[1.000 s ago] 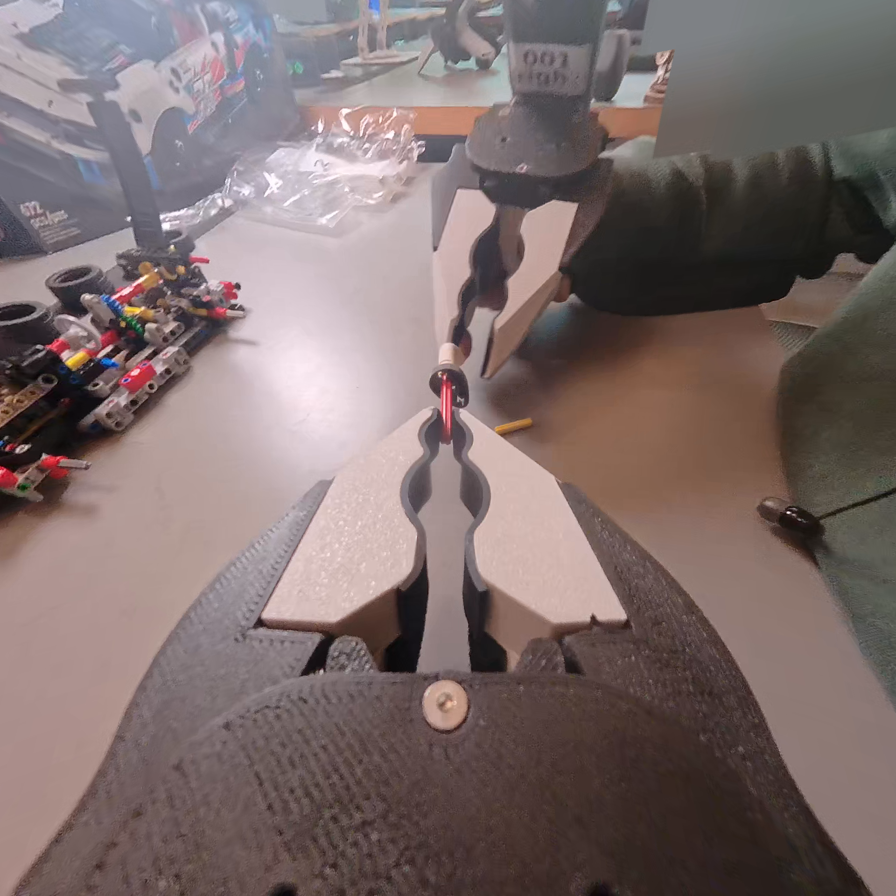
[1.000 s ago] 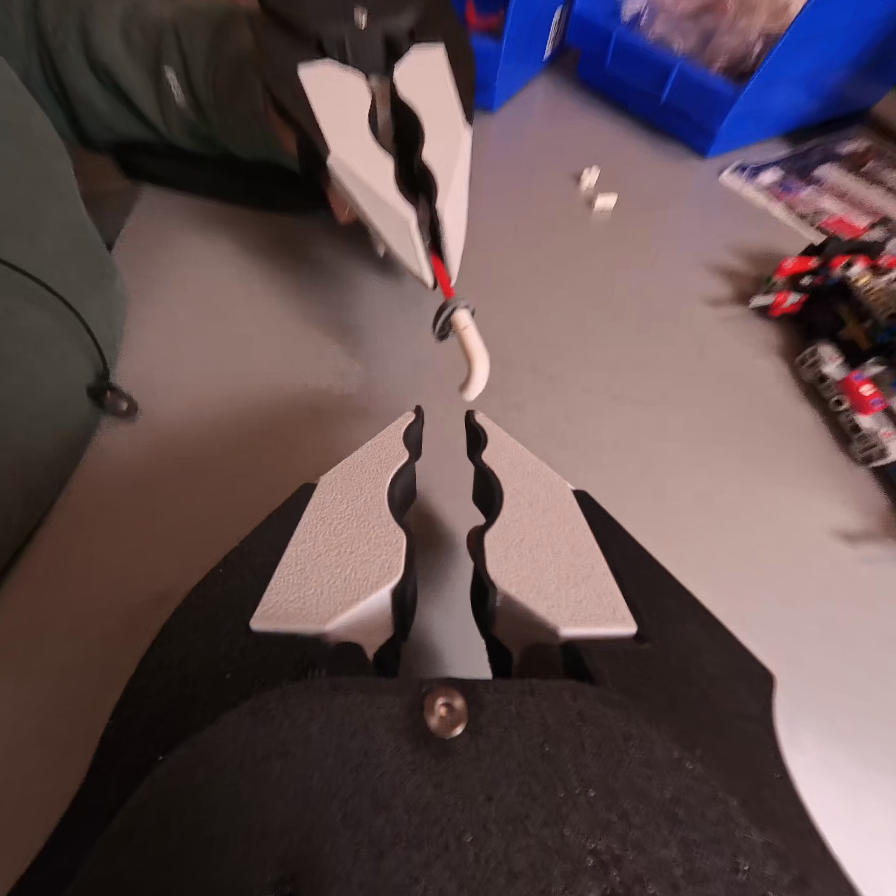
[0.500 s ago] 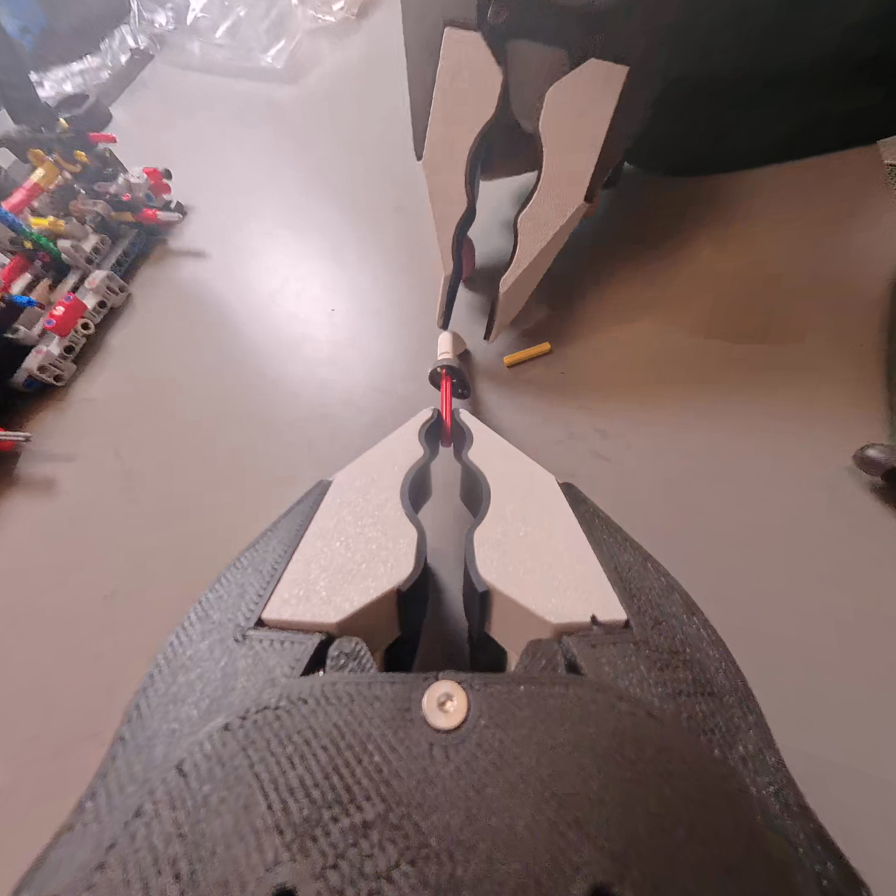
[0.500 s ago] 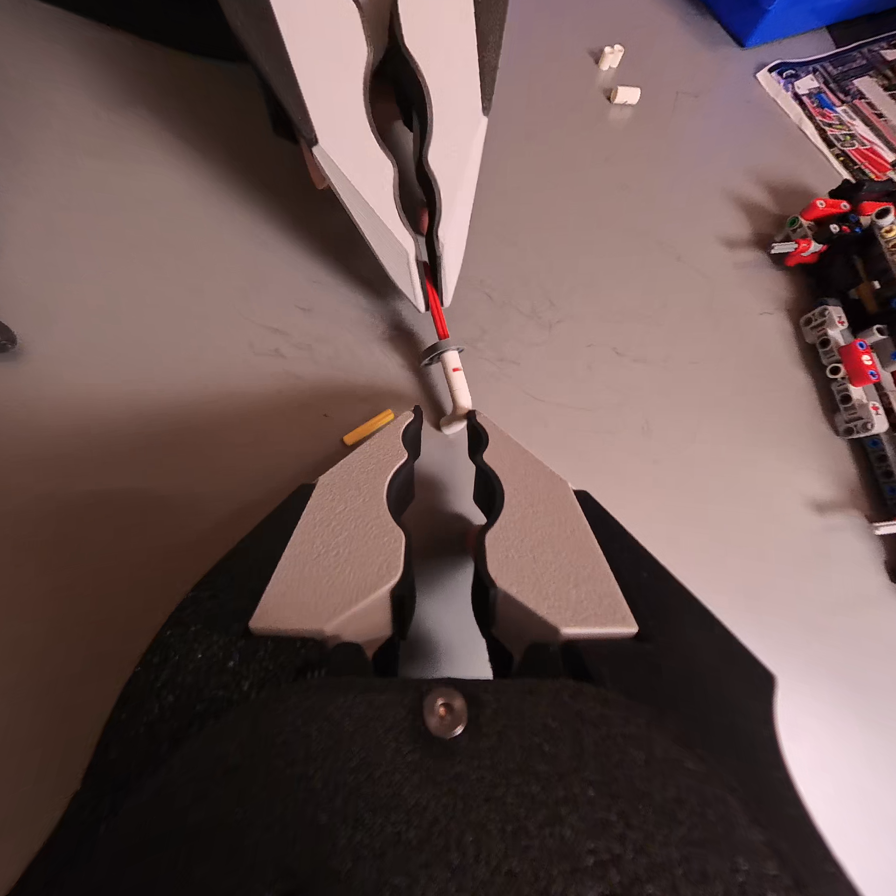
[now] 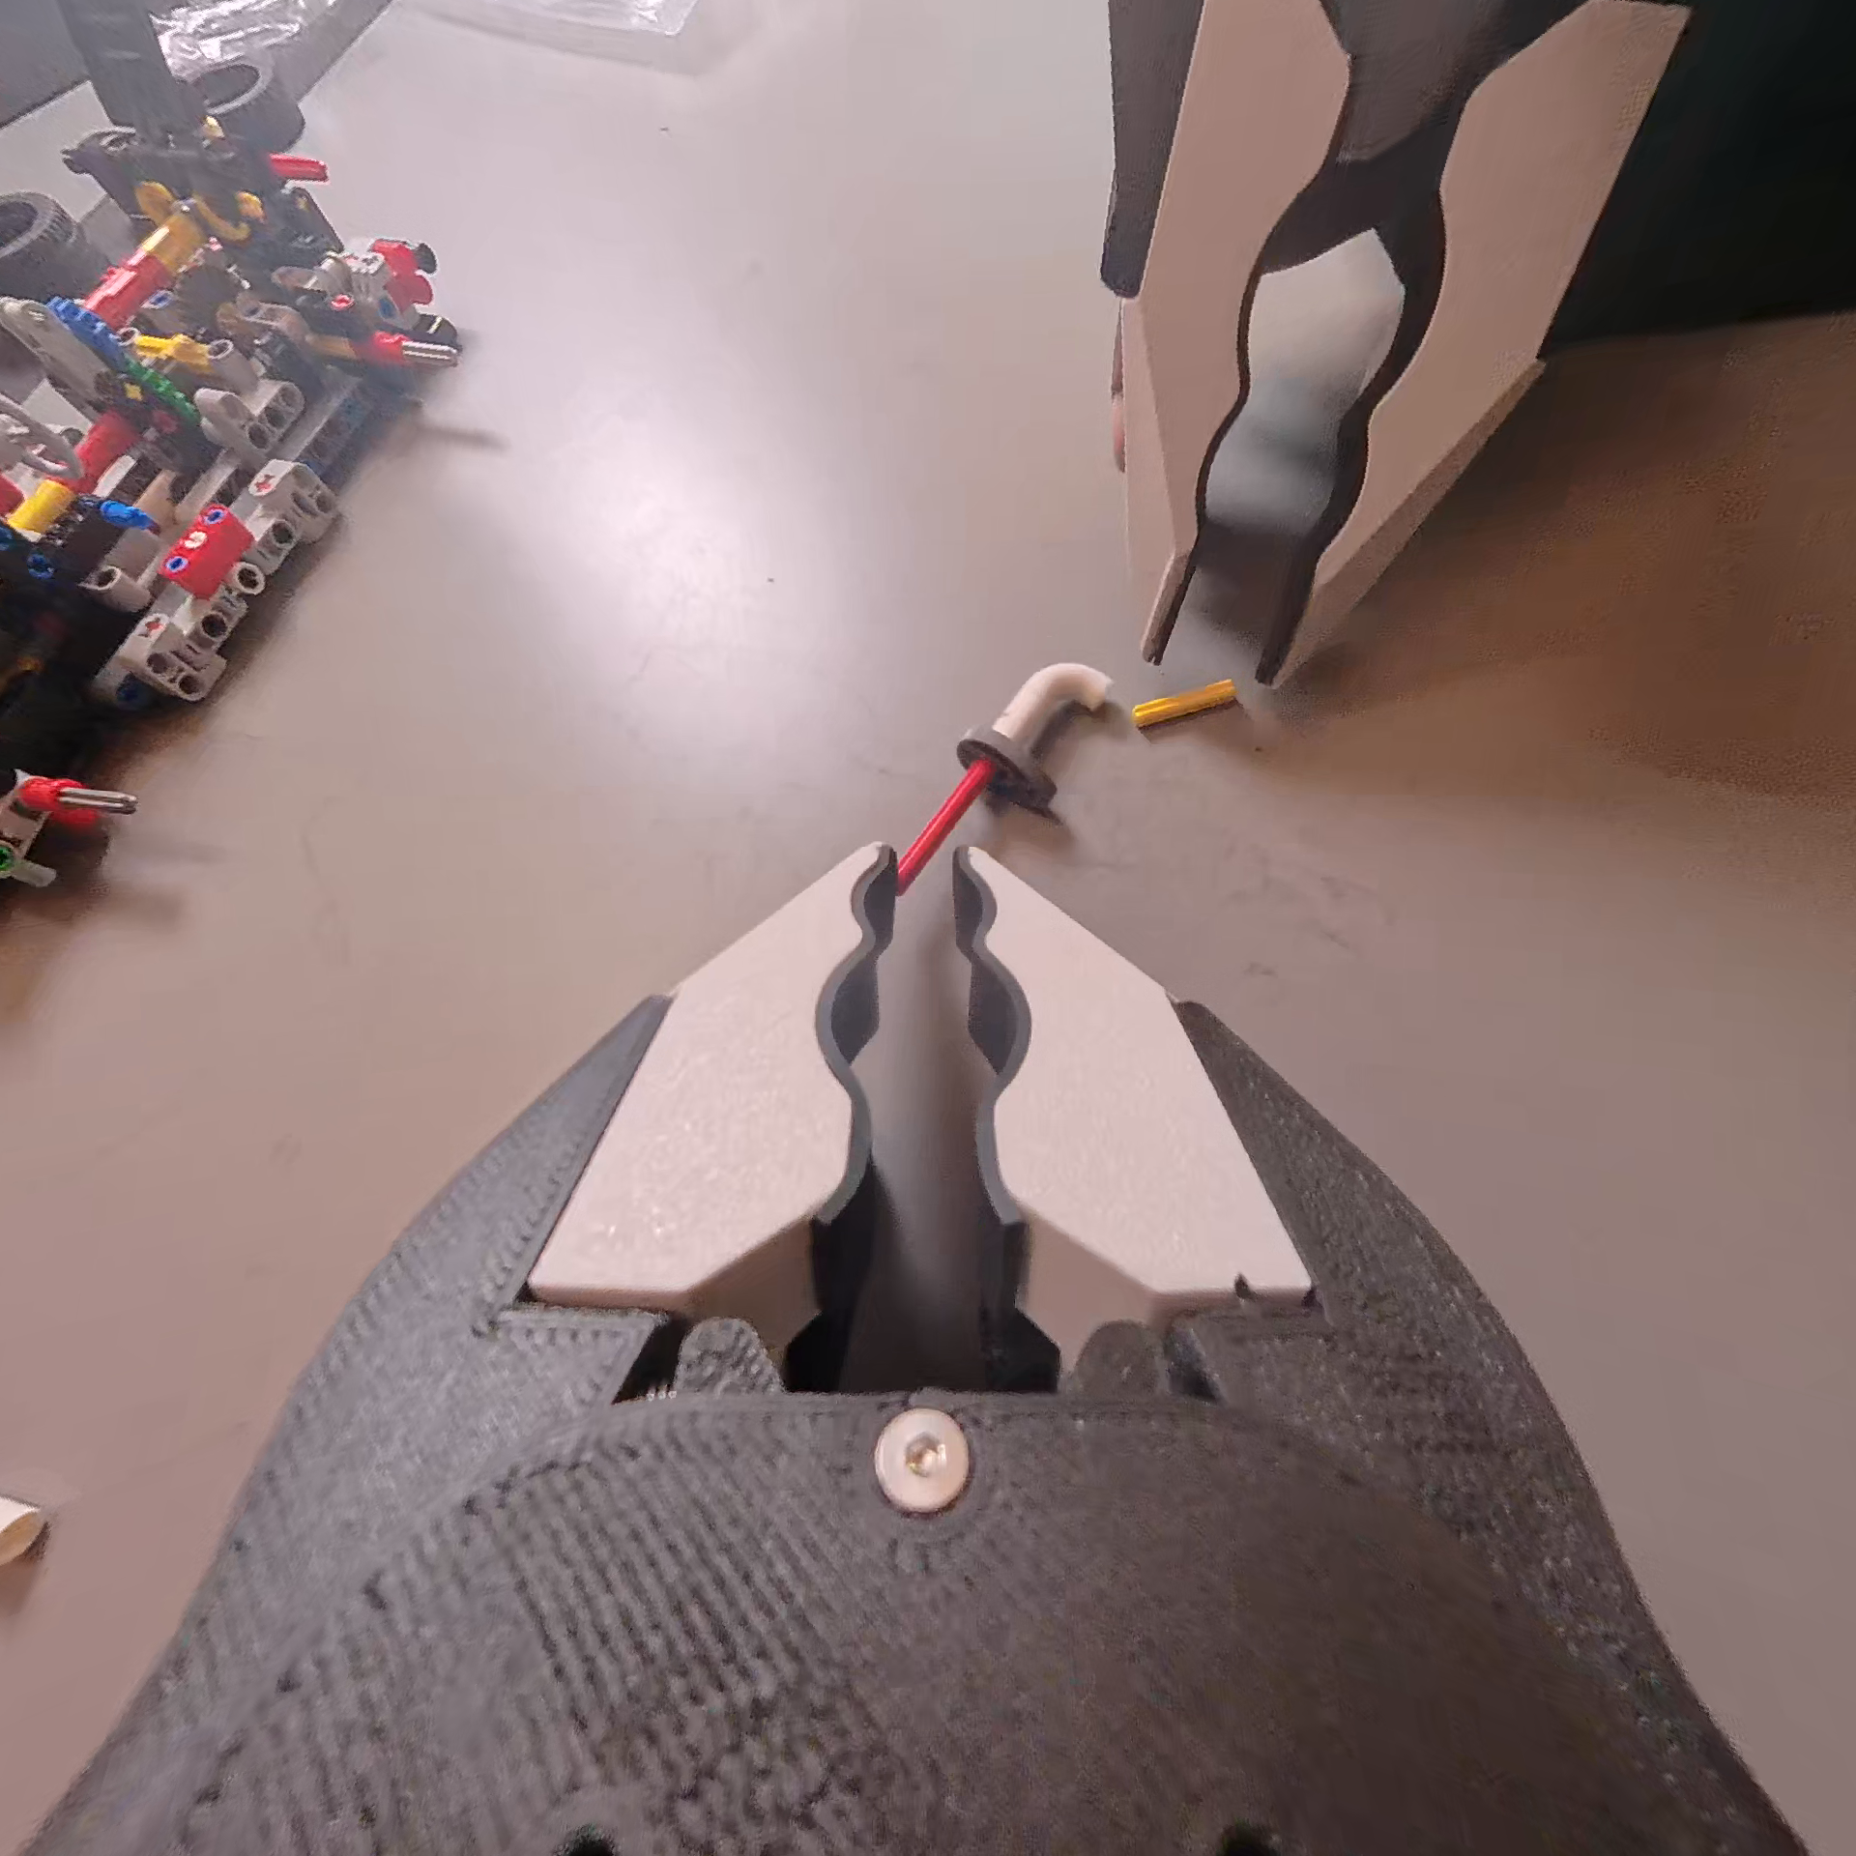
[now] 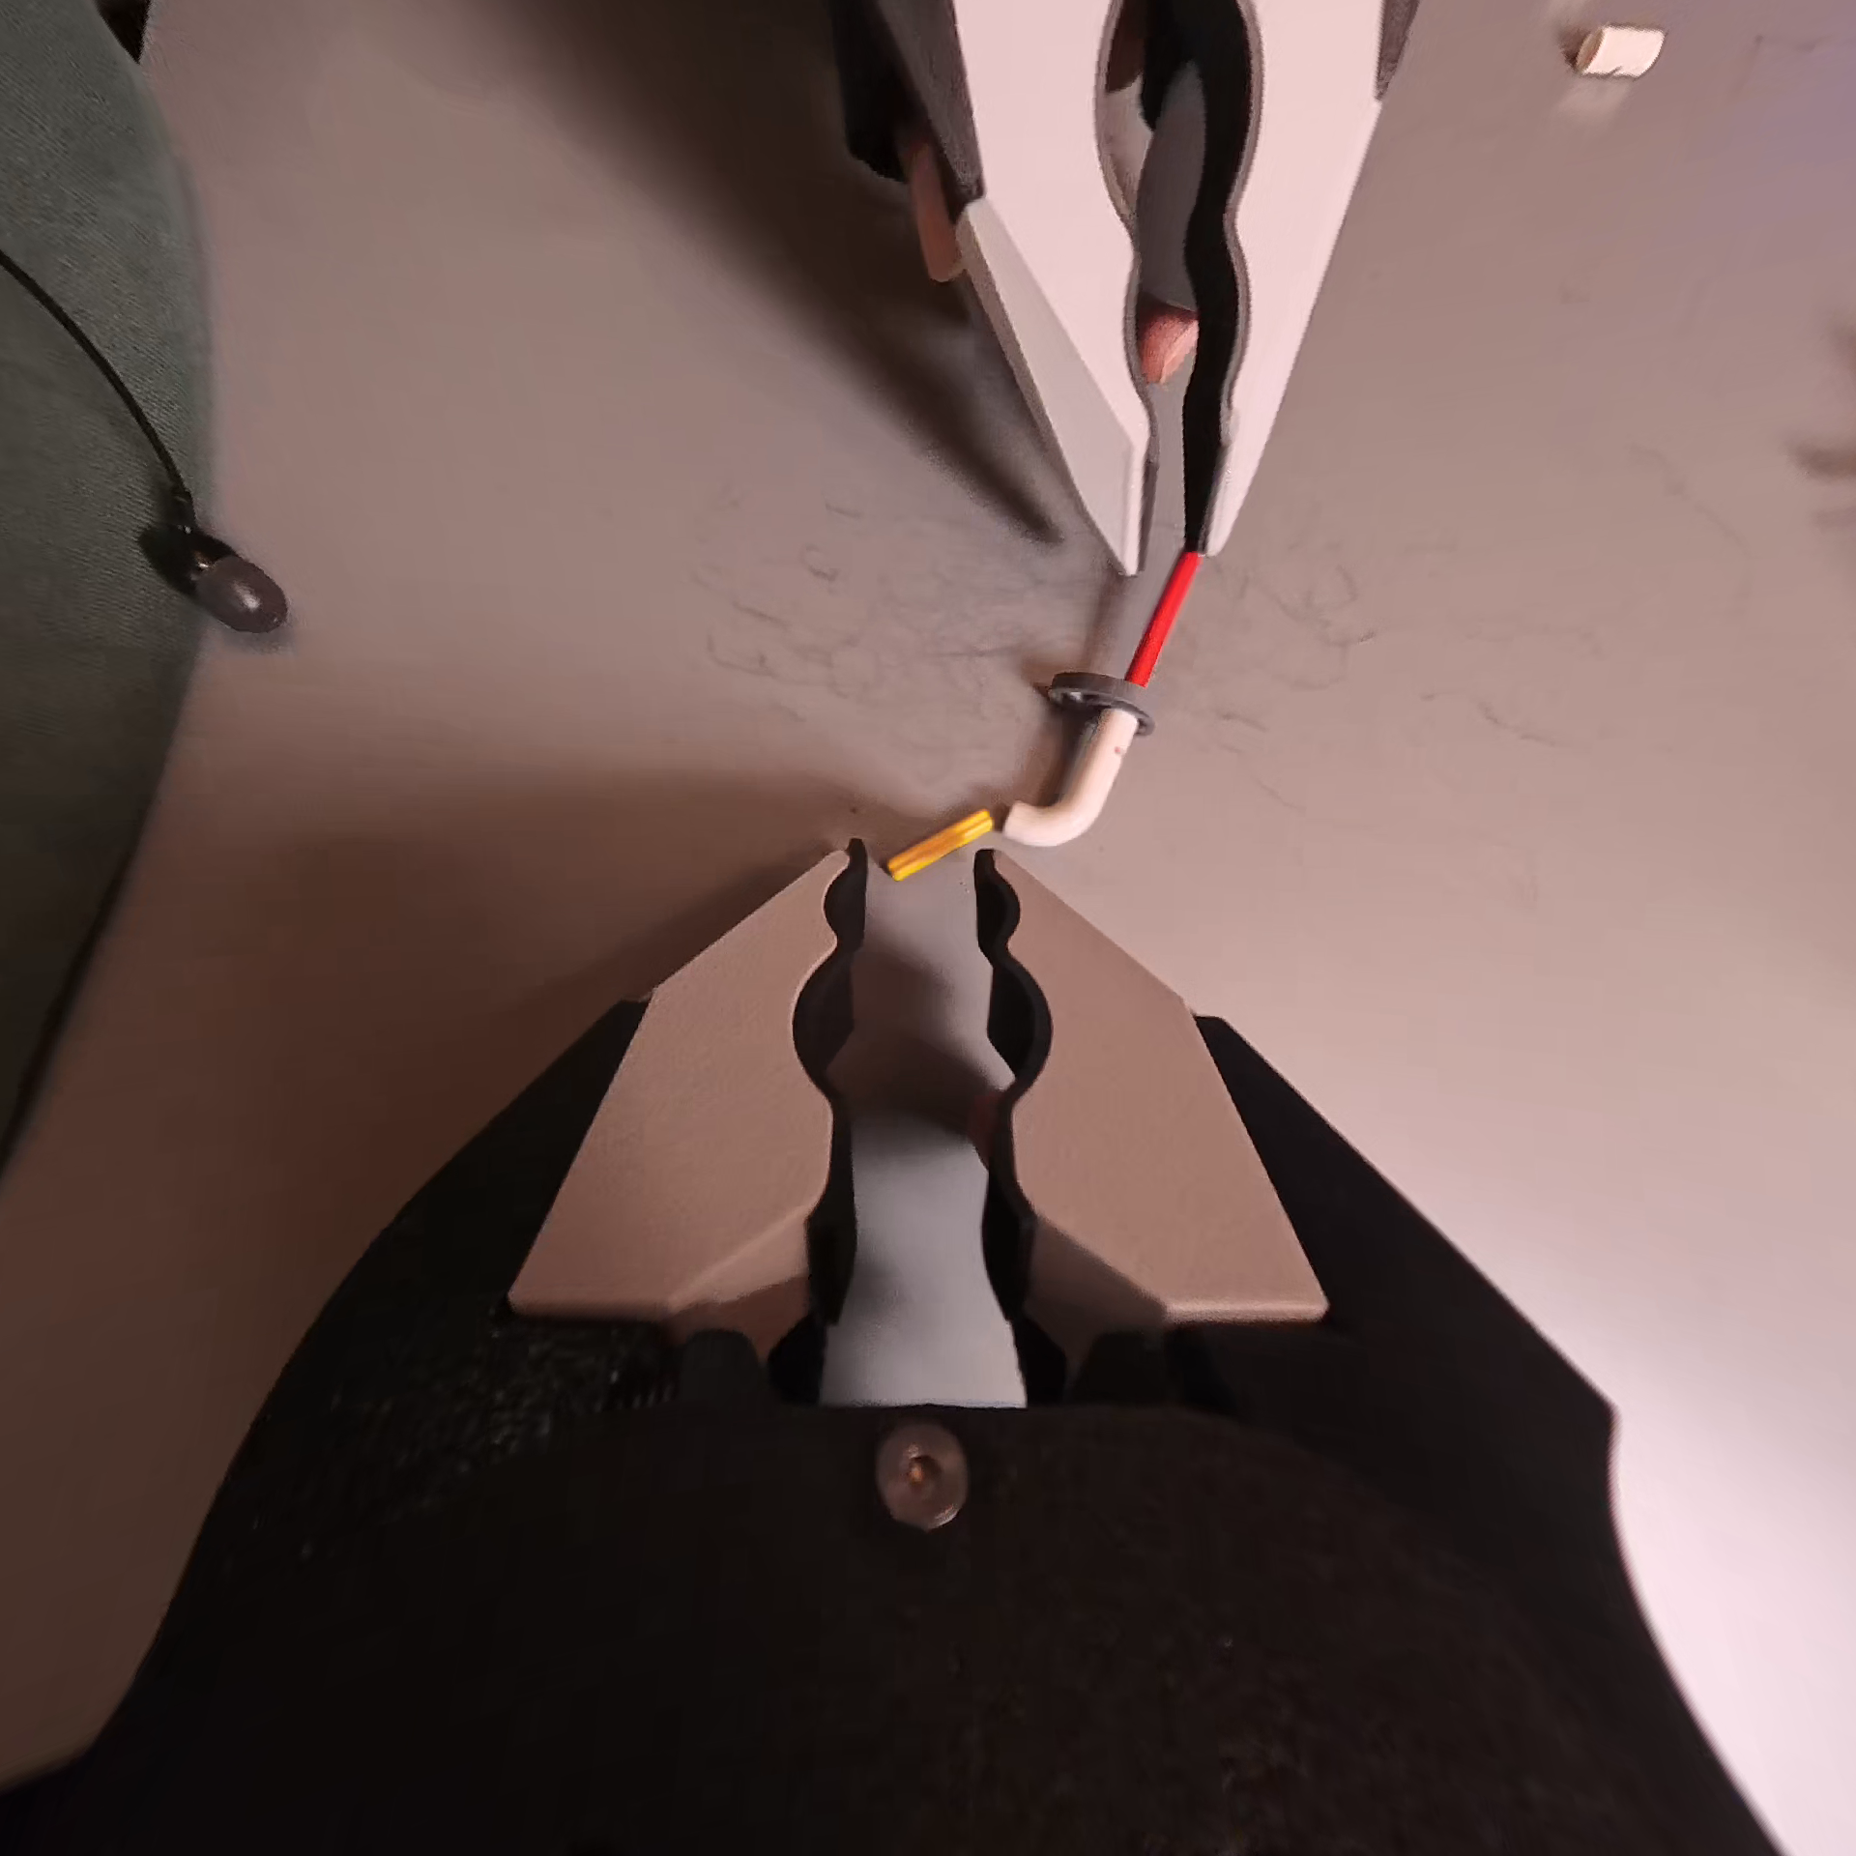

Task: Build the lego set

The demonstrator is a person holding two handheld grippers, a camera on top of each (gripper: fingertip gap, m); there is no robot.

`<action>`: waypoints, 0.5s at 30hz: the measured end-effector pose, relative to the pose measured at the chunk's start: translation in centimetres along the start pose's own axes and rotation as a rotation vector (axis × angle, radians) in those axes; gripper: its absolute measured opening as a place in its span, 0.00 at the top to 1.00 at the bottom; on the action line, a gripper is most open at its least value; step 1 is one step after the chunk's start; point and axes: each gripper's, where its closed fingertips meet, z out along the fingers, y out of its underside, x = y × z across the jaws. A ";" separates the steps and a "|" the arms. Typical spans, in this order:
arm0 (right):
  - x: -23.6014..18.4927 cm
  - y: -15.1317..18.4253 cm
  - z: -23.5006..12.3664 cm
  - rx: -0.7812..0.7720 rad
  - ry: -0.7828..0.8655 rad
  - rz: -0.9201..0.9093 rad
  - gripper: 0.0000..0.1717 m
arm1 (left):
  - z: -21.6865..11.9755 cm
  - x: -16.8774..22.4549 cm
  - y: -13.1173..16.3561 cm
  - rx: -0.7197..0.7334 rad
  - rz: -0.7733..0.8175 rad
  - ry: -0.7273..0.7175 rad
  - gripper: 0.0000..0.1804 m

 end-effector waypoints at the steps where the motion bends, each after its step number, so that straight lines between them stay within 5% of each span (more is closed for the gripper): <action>1: -0.1 -0.1 0.1 -0.012 0.002 -0.005 0.89 | 0.0 0.0 0.0 -0.001 0.007 -0.003 0.95; 11: 1.1 0.7 0.0 -0.049 0.082 -0.016 0.98 | -0.7 0.0 0.0 -0.009 0.094 -0.005 1.00; 15: 1.0 0.7 -0.1 -0.037 0.065 -0.016 0.97 | -0.9 -0.9 -0.9 0.041 0.135 -0.007 0.93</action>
